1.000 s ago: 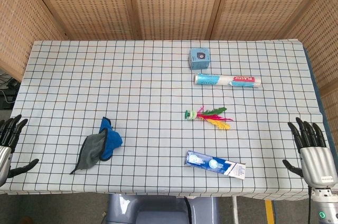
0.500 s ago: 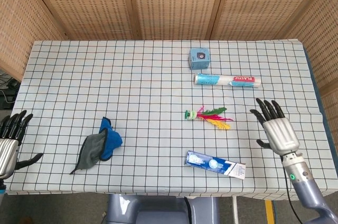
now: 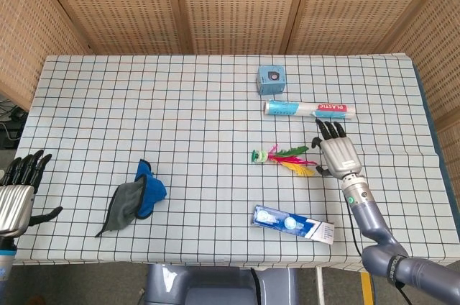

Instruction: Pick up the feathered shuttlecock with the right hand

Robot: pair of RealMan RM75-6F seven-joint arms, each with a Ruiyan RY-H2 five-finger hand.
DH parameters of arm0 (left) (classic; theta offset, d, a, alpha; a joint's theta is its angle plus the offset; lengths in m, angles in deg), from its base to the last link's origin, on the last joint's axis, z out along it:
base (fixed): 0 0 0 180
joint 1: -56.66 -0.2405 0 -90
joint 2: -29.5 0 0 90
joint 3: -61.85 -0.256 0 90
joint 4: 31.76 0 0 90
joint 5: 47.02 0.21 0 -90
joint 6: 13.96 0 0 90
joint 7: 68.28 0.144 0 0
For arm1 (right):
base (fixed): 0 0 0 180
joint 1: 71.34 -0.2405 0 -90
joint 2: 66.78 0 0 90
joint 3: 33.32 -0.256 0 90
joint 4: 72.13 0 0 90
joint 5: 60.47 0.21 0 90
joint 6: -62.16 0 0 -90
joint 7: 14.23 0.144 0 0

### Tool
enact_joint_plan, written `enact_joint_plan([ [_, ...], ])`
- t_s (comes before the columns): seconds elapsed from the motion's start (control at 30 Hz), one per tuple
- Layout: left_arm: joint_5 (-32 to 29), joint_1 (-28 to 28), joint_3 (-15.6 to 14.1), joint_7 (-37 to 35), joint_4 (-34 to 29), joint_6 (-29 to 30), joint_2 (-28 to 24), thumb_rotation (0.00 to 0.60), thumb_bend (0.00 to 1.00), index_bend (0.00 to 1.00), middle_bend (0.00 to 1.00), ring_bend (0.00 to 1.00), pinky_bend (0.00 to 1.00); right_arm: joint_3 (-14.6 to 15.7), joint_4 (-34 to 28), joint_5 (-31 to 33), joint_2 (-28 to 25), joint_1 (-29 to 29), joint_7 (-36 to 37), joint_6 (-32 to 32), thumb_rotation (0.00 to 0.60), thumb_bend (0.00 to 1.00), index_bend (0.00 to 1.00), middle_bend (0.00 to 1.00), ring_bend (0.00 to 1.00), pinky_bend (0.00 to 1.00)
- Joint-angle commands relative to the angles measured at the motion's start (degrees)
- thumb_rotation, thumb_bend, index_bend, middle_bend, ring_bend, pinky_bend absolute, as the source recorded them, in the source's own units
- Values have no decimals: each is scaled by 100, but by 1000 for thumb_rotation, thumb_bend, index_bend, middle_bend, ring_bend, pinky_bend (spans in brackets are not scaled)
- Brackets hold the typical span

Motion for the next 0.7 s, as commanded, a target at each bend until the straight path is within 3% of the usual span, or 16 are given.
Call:
enact_joint_plan([
  [0.03, -36, 20, 13, 9, 17, -30, 11, 600, 0, 0, 0, 0, 0, 34, 103, 73, 95, -61, -9, 52, 600, 425, 470, 1, 0, 0],
  [0.5, -194, 78, 34, 145, 37, -126, 67, 600, 0, 0, 0, 0, 0, 162, 590, 397, 596, -306, -22, 233, 600, 469, 511, 1, 0, 0],
  [0.7, -289, 98, 58, 170, 60, -160, 82, 600, 0, 0, 0, 0, 0, 155, 817, 584, 749, -412, -49, 301, 600, 539, 555, 0, 0, 0],
])
